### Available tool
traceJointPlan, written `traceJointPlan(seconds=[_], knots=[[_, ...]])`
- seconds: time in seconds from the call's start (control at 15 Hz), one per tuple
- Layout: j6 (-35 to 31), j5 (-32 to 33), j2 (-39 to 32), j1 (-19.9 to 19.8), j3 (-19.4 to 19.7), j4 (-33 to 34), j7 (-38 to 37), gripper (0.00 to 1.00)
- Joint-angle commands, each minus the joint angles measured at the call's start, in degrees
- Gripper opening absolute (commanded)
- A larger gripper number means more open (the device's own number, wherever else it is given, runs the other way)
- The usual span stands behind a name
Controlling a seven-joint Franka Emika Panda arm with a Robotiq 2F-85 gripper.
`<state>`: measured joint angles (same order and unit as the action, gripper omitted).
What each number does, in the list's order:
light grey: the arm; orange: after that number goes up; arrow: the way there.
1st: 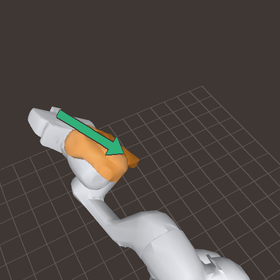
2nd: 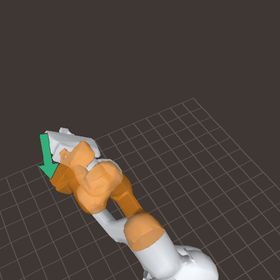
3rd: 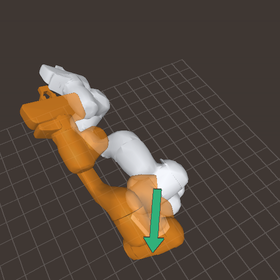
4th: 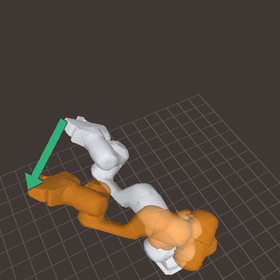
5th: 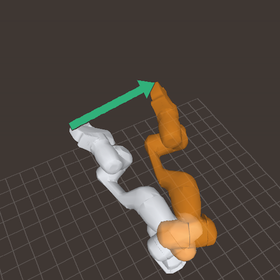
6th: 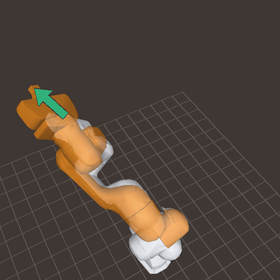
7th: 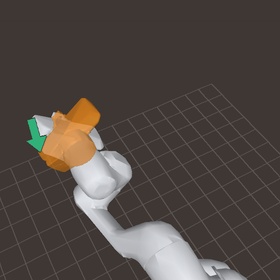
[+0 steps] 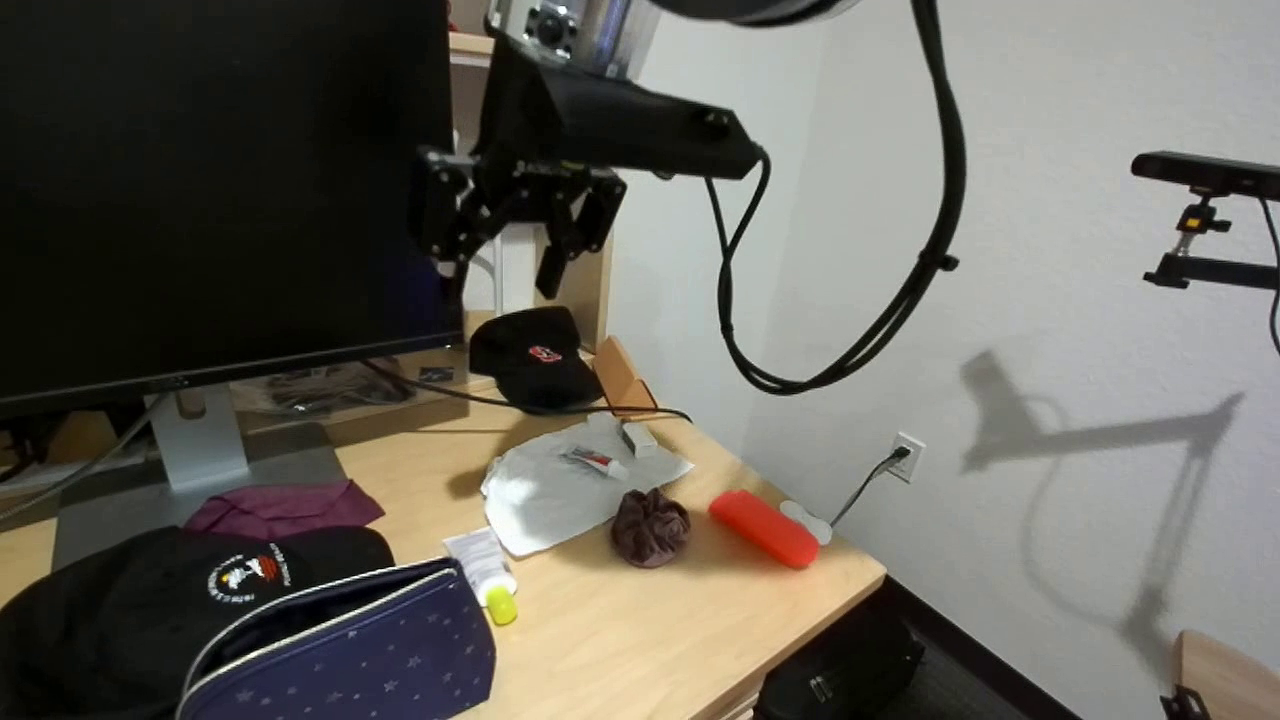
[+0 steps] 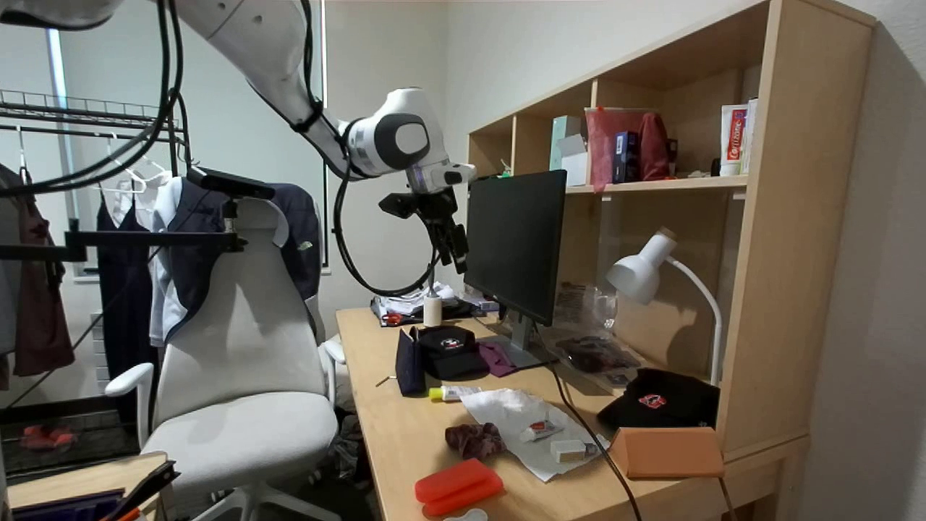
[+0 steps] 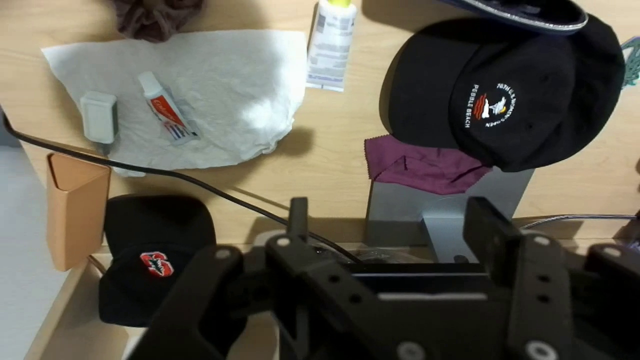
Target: Move the white and yellow tube on the left to the right side of the desk
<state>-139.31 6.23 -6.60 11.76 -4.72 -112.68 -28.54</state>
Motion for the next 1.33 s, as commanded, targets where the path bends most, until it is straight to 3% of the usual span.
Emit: traceJointPlan(seconds=[0.0,0.4,0.73,1.0,1.27], knots=[[5.3,-1.6,8.5,-0.9,-0.5,-6.4,-3.4,1.00],[14.2,0.0,13.7,-2.7,-2.4,-12.7,-11.9,1.00],[13.3,-0.5,12.7,-2.7,-3.2,-12.5,-10.0,1.00],[10.9,-5.1,8.1,-2.9,-2.5,-10.8,-7.4,1.00],[5.5,-7.0,3.7,-3.5,-1.8,-11.4,-7.2,1.00]])
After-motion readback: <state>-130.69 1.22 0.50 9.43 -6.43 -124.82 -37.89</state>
